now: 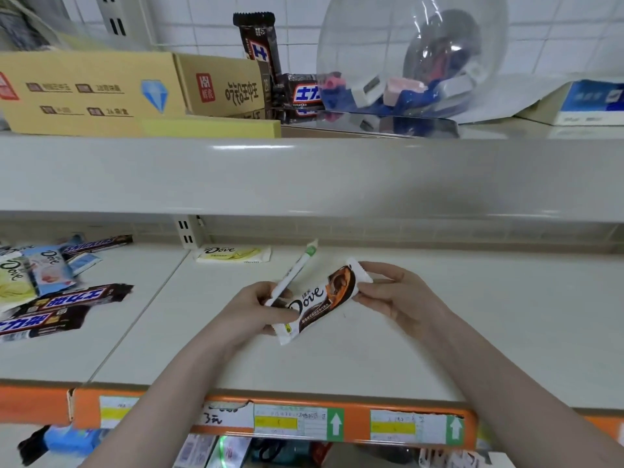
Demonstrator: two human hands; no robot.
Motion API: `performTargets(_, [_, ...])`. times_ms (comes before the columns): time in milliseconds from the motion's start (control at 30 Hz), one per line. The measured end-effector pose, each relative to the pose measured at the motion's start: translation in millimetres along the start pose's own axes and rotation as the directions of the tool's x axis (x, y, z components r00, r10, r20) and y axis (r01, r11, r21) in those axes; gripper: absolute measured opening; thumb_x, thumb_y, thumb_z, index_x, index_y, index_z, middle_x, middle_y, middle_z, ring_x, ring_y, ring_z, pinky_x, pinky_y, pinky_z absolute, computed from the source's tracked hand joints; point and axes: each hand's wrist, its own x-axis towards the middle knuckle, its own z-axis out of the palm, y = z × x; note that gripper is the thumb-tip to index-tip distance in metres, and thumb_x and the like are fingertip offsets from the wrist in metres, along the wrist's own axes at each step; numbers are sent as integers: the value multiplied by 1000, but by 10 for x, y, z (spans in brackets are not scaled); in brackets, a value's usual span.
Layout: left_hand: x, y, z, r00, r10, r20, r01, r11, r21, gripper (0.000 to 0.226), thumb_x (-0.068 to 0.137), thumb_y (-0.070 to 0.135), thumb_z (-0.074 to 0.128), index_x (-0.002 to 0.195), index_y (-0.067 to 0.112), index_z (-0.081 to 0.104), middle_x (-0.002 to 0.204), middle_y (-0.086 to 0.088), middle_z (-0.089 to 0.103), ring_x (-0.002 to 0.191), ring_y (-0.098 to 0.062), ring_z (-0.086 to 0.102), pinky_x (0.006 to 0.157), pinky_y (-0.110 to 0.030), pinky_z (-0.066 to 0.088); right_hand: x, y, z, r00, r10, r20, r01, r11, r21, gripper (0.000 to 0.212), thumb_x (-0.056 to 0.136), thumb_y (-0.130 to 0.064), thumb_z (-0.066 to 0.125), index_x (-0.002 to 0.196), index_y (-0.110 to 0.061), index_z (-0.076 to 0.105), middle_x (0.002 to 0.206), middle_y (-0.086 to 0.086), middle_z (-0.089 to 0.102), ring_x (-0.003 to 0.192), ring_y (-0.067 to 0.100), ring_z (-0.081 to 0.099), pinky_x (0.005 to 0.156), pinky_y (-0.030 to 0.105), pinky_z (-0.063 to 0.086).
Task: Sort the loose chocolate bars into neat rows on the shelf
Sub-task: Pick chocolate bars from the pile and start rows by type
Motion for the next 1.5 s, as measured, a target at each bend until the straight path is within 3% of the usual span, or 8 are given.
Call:
performTargets(200, [-43,-59,-108,991,6,-136,-33,980,-194,26,76,4,71,99,14,63,84,-6,61,59,-5,65,48,-15,47,-52,68,86,995,-72,70,96,897,-431,42,75,5,64,109,-19,63,71,3,66,63,12,63,63,18,52])
performTargets(367, [-35,-57,-116,994,8,-111,-31,978,-206,24,76,5,71,96,16,63,89,-8,61,74,-17,64,56,-21,45,-3,137,246,915,-330,230,364,438,-822,43,72,-14,74,111,-26,63,105,-8,55,93,1,55,76,2,36])
performTargets(533, [5,-69,-116,997,-15,-70,-5,961,-275,24,77,0,68,96,12,60,89,-10,62,71,-19,65,51,-19,49,53,178,324,765,-323,557,570,-62,-819,46,74,-31,73,117,-19,62,106,0,63,96,16,56,85,21,39])
performTargets(733, [43,-97,-116,994,-13,-112,-17,967,-255,21,78,4,70,96,9,60,86,-9,61,66,-15,63,51,-20,50,157,213,347,659,-343,670,588,-321,-743,35,69,-21,72,103,-14,68,83,1,69,74,22,64,66,28,51])
performTargets(867, [52,-174,-234,970,49,-236,-67,995,-69,29,77,21,74,96,6,58,68,-3,53,53,-13,48,47,-17,41,372,103,275,687,-372,624,524,-342,-780,33,68,-18,74,101,-13,68,86,3,71,78,26,66,68,32,53])
performTargets(967, [61,-250,-348,949,102,-298,-72,991,112,35,74,36,75,90,10,58,64,4,50,51,-10,45,47,-18,36,581,-7,209,792,-381,476,383,-296,-875,34,76,-28,67,109,-20,64,99,-2,69,93,23,63,73,31,48])
performTargets(1100, [64,-336,-467,919,189,-345,-86,953,292,46,72,48,74,84,8,56,64,5,47,55,-10,43,52,-24,32,850,-123,243,860,-313,403,305,-318,-897,17,79,-28,59,87,-13,58,85,3,63,83,25,57,66,33,40])
performTargets(1500, [-47,-383,-737,905,196,-378,-69,944,323,56,59,65,67,82,15,58,64,8,49,59,-11,46,56,-27,35,1227,-93,381,941,-163,296,272,-156,-950,14,80,-23,56,85,-10,59,75,9,62,75,28,57,67,36,44])
